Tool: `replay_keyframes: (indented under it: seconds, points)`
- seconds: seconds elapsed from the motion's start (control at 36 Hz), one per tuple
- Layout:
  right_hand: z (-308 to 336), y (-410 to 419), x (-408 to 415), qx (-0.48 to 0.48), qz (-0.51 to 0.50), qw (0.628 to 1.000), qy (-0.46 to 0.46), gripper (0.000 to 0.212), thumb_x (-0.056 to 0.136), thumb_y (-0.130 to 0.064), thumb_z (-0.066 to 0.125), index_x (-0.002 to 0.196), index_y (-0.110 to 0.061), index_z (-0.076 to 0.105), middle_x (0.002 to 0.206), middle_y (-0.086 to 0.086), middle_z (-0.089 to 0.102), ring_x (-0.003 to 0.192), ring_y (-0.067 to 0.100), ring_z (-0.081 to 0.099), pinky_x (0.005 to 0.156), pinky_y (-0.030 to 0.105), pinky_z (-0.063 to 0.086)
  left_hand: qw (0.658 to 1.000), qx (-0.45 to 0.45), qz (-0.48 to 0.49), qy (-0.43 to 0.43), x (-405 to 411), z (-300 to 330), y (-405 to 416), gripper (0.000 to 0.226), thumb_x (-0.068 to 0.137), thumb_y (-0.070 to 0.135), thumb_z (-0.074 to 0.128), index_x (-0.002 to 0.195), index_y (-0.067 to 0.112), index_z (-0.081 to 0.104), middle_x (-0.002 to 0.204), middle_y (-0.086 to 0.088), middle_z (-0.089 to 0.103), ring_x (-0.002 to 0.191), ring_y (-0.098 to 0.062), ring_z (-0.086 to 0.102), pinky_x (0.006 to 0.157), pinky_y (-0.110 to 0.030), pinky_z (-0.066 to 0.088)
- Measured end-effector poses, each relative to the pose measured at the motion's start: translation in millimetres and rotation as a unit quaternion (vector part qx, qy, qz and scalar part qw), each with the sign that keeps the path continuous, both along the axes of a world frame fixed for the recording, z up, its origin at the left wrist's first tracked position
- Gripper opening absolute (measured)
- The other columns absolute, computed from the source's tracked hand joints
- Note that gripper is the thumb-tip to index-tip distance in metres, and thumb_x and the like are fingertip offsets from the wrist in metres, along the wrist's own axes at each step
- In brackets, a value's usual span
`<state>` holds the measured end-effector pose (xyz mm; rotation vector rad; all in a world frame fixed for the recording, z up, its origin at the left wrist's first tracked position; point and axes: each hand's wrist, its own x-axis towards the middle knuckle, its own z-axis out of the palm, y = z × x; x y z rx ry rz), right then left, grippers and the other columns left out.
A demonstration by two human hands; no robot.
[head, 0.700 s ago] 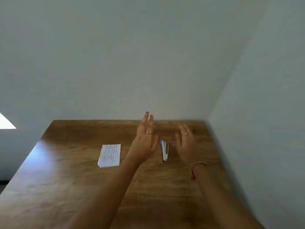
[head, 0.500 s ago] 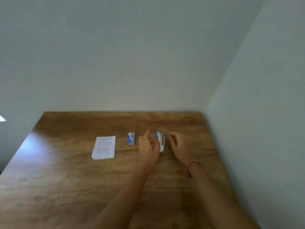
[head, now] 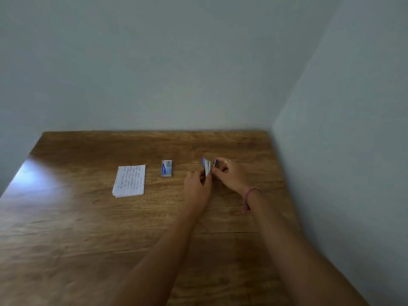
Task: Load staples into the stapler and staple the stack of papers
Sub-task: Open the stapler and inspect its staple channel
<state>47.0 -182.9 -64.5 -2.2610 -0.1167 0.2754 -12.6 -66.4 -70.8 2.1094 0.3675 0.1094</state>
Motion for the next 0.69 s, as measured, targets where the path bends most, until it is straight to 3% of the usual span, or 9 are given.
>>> replay_keyframes:
  seconds: [0.14, 0.19, 0.31, 0.39, 0.47, 0.53, 0.61, 0.69]
  points:
    - [0.4, -1.1, -11.1, 0.097, -0.053, 0.994, 0.016, 0.031, 0.085, -0.023, 0.069, 0.114, -0.014, 0.060, 0.083, -0.010, 0.063, 0.073, 0.000, 0.060, 0.060, 0.008, 0.044, 0.996, -0.079, -0.028, -0.004, -5.6, -2.0, 7.1, 0.032, 0.094, 0.024, 0.058, 0.125, 0.013, 0.060, 0.119, -0.007, 0.061, 0.104, -0.015, 0.061, 0.093, -0.038, 0.050]
    - [-0.9, -2.3, -19.1, 0.140, -0.068, 0.987, 0.022, 0.030, 0.085, -0.022, 0.070, 0.112, -0.016, 0.060, 0.090, -0.007, 0.066, 0.080, 0.002, 0.063, 0.065, 0.011, 0.046, 0.989, -0.142, -0.039, -0.009, -8.2, -3.1, 11.7, 0.031, 0.093, 0.021, 0.061, 0.123, 0.012, 0.059, 0.117, -0.006, 0.064, 0.103, -0.013, 0.064, 0.092, -0.036, 0.052]
    - [0.6, 3.8, -36.2, 0.228, -0.093, 0.969, 0.027, 0.027, 0.081, -0.016, 0.074, 0.105, -0.016, 0.063, 0.097, 0.003, 0.070, 0.088, 0.012, 0.067, 0.074, 0.019, 0.054, 0.970, -0.238, -0.046, -0.009, -12.7, -4.1, 23.6, 0.033, 0.089, 0.019, 0.066, 0.119, 0.015, 0.054, 0.113, 0.002, 0.066, 0.101, 0.000, 0.064, 0.085, -0.017, 0.052]
    - [1.6, 15.6, -48.8, 0.295, -0.137, 0.944, 0.043, 0.018, 0.081, -0.011, 0.071, 0.095, -0.022, 0.065, 0.091, -0.001, 0.068, 0.084, 0.009, 0.066, 0.073, 0.024, 0.056, 0.954, -0.296, -0.044, 0.018, -12.6, -1.5, 34.4, 0.046, 0.086, 0.017, 0.069, 0.124, 0.014, 0.043, 0.108, -0.001, 0.069, 0.098, -0.007, 0.067, 0.081, -0.022, 0.054]
    - [0.0, 23.3, -59.7, 0.348, -0.159, 0.922, 0.066, 0.012, 0.083, -0.012, 0.069, 0.092, -0.020, 0.065, 0.090, -0.001, 0.069, 0.083, 0.009, 0.067, 0.067, 0.021, 0.054, 0.954, -0.285, -0.089, 0.014, -18.7, 1.5, 43.1, 0.024, 0.088, 0.013, 0.068, 0.109, 0.016, 0.057, 0.093, 0.009, 0.074, 0.088, 0.001, 0.068, 0.075, -0.017, 0.054]
    - [-0.1, 25.1, -65.3, 0.356, -0.173, 0.915, 0.074, 0.011, 0.083, -0.016, 0.069, 0.093, -0.015, 0.065, 0.093, 0.004, 0.072, 0.085, 0.015, 0.070, 0.067, 0.022, 0.055, 0.946, -0.309, -0.099, 0.008, -28.0, 2.0, 46.4, 0.022, 0.087, 0.014, 0.068, 0.109, 0.019, 0.063, 0.094, 0.014, 0.074, 0.090, -0.001, 0.069, 0.072, -0.013, 0.052]
    - [-0.5, 27.0, -74.0, 0.369, -0.188, 0.907, 0.077, 0.004, 0.086, -0.013, 0.063, 0.090, -0.012, 0.063, 0.086, 0.003, 0.074, 0.083, 0.017, 0.072, 0.065, 0.022, 0.054, 0.920, -0.388, -0.048, 0.012, -40.8, -3.0, 50.2, 0.030, 0.086, 0.017, 0.069, 0.115, 0.016, 0.062, 0.103, 0.003, 0.073, 0.098, -0.013, 0.068, 0.079, -0.023, 0.055]
    - [-1.4, 24.7, -85.7, 0.401, -0.207, 0.891, 0.060, 0.013, 0.092, -0.004, 0.050, 0.088, -0.012, 0.060, 0.083, 0.000, 0.073, 0.085, 0.016, 0.072, 0.070, 0.022, 0.054, 0.890, -0.456, 0.025, 0.003, -48.6, -4.1, 53.2, 0.031, 0.086, 0.015, 0.069, 0.116, 0.010, 0.062, 0.103, -0.002, 0.069, 0.096, -0.016, 0.065, 0.084, -0.031, 0.054]
